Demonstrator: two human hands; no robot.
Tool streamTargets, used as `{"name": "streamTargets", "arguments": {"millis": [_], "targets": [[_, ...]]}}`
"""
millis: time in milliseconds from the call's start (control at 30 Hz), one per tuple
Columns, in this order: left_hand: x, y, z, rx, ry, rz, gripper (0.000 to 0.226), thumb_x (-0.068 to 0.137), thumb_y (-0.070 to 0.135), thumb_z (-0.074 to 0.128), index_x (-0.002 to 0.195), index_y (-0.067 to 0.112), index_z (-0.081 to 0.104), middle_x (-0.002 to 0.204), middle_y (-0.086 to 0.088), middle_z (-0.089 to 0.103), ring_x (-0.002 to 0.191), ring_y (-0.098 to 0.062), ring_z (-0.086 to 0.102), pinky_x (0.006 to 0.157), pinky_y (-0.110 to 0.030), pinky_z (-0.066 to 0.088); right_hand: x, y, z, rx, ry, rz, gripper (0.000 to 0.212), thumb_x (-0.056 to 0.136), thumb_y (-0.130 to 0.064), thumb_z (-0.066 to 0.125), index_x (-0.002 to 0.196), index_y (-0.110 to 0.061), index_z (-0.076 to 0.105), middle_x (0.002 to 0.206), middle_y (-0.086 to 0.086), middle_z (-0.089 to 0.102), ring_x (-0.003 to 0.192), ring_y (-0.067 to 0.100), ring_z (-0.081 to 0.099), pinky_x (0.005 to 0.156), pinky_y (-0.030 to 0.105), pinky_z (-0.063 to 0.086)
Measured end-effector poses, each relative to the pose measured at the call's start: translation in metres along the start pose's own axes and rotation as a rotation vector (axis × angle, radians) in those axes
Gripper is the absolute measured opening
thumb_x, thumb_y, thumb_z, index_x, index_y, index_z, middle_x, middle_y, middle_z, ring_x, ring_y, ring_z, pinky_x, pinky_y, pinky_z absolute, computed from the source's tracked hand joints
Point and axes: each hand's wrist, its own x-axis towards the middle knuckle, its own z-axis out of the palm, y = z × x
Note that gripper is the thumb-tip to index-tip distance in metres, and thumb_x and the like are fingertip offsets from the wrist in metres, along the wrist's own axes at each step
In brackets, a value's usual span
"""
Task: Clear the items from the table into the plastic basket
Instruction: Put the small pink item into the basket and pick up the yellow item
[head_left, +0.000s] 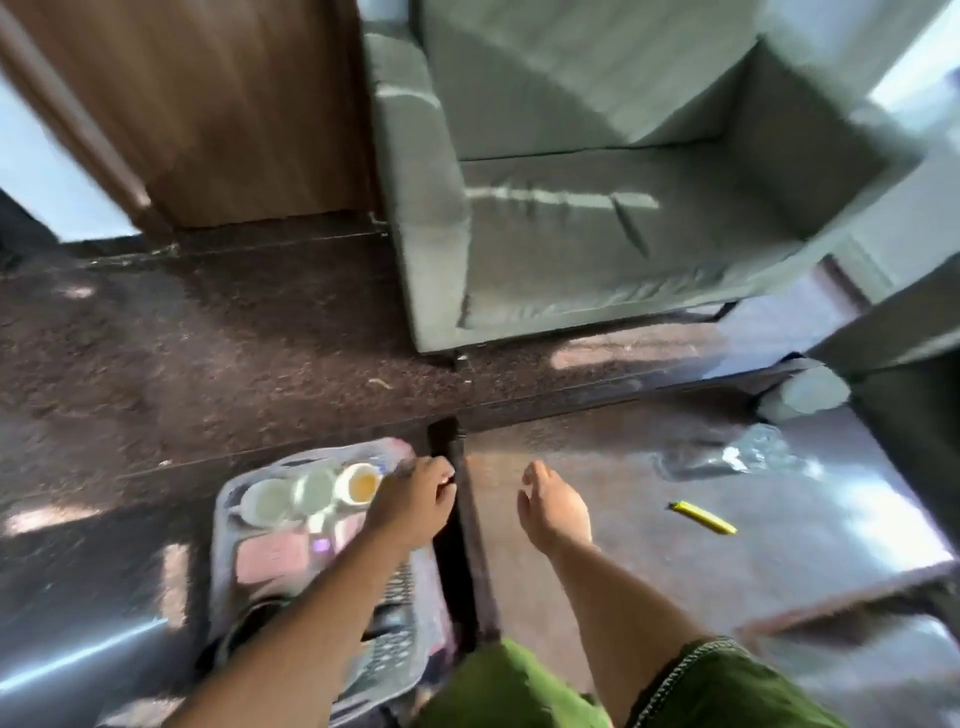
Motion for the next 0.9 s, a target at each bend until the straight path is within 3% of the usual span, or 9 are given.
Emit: {"name": "streamTargets", "arguments": {"millis": [100,233,367,467,533,633,700,833,900], "targets": [[0.022,0.066,0.061,0.063,-0.106,0.146,0.023,0.084,0.029,0.053,0.1,0.017,0.064,0.102,-0.004,0.068,0.102,-0.029,0.059,0.085,-0.036,0.05,-0.006,0.076,-0.025,0.035,0.072,0.115,0.02,0.091,-0.026,0.05,0.109,-0.016,0.051,0.112,0.009,0.06,0.101,0.033,0.06,0.079,0.038,0.049],[0.041,0.158,0.15,0.011,-0.283,0.149,0.017,0.09,0.028,0.054,0.098,0.017,0.063,0.106,-0.002,0.065,0.106,-0.024,0.056,0.092,-0.031,0.043,-0.007,0.187,-0.051,0.108,0.163,0.255,0.025,0.087,-0.024,0.056,0.11,-0.016,0.052,0.113,0.01,0.057,0.108,0.033,0.056,0.088,0.04,0.048],[0.066,0.234,0.239,-0.006,-0.412,0.112,0.019,0.087,0.025,0.057,0.084,0.01,0.069,0.102,-0.012,0.065,0.102,-0.03,0.06,0.089,-0.029,0.043,-0.005,0.299,-0.059,-0.089,-0.09,0.426,0.061,0.083,-0.038,0.066,0.136,-0.025,0.039,0.14,0.007,0.035,0.132,0.032,0.033,0.105,0.048,0.037],[0.091,0.274,0.299,-0.009,-0.441,0.056,0.016,0.087,0.017,0.057,0.1,0.008,0.061,0.115,-0.014,0.056,0.111,-0.031,0.055,0.093,-0.031,0.04,0.007,0.36,-0.05,-0.023,-0.132,0.483,0.069,0.084,-0.034,0.069,0.142,-0.022,0.033,0.145,0.007,0.027,0.134,0.033,0.03,0.107,0.048,0.038],[0.106,0.292,0.335,-0.003,-0.424,-0.012,0.032,0.089,0.007,0.054,0.121,0.006,0.048,0.131,-0.018,0.044,0.121,-0.032,0.048,0.097,-0.032,0.037,0.021,0.387,-0.042,0.061,-0.111,0.492,0.068,0.087,-0.023,0.065,0.145,-0.021,0.03,0.146,0.01,0.027,0.132,0.034,0.032,0.108,0.045,0.035],[0.13,0.301,0.378,-0.017,-0.396,-0.137,0.057,0.089,0.0,0.053,0.139,0.02,0.035,0.146,-0.019,0.025,0.117,-0.031,0.054,0.097,-0.032,0.043,0.048,0.415,-0.028,0.181,-0.076,0.488,0.062,0.088,-0.013,0.058,0.145,-0.022,0.033,0.143,0.011,0.032,0.127,0.036,0.038,0.11,0.041,0.033],[0.144,0.294,0.402,-0.011,-0.369,-0.137,0.052,0.089,0.003,0.053,0.135,0.023,0.04,0.141,-0.014,0.028,0.11,-0.029,0.057,0.096,-0.033,0.045,0.061,0.426,-0.019,0.188,-0.044,0.473,0.056,0.09,-0.009,0.055,0.141,-0.022,0.039,0.138,0.009,0.035,0.124,0.034,0.04,0.106,0.043,0.039],[0.15,0.28,0.422,0.041,-0.292,0.018,0.025,0.083,0.0,0.051,0.103,0.014,0.056,0.115,-0.007,0.039,0.093,-0.027,0.055,0.086,-0.035,0.049,0.066,0.427,-0.004,0.117,-0.031,0.354,0.031,0.093,-0.004,0.045,0.121,-0.015,0.051,0.123,0.01,0.041,0.111,0.033,0.048,0.093,0.047,0.049],[0.144,0.277,0.413,0.006,-0.278,-0.013,0.018,0.086,0.004,0.052,0.098,0.014,0.059,0.11,-0.007,0.045,0.091,-0.029,0.056,0.082,-0.034,0.048,0.064,0.418,0.001,0.129,-0.005,0.347,0.027,0.092,-0.003,0.044,0.116,-0.011,0.055,0.116,0.011,0.046,0.107,0.033,0.051,0.088,0.044,0.048]]}}
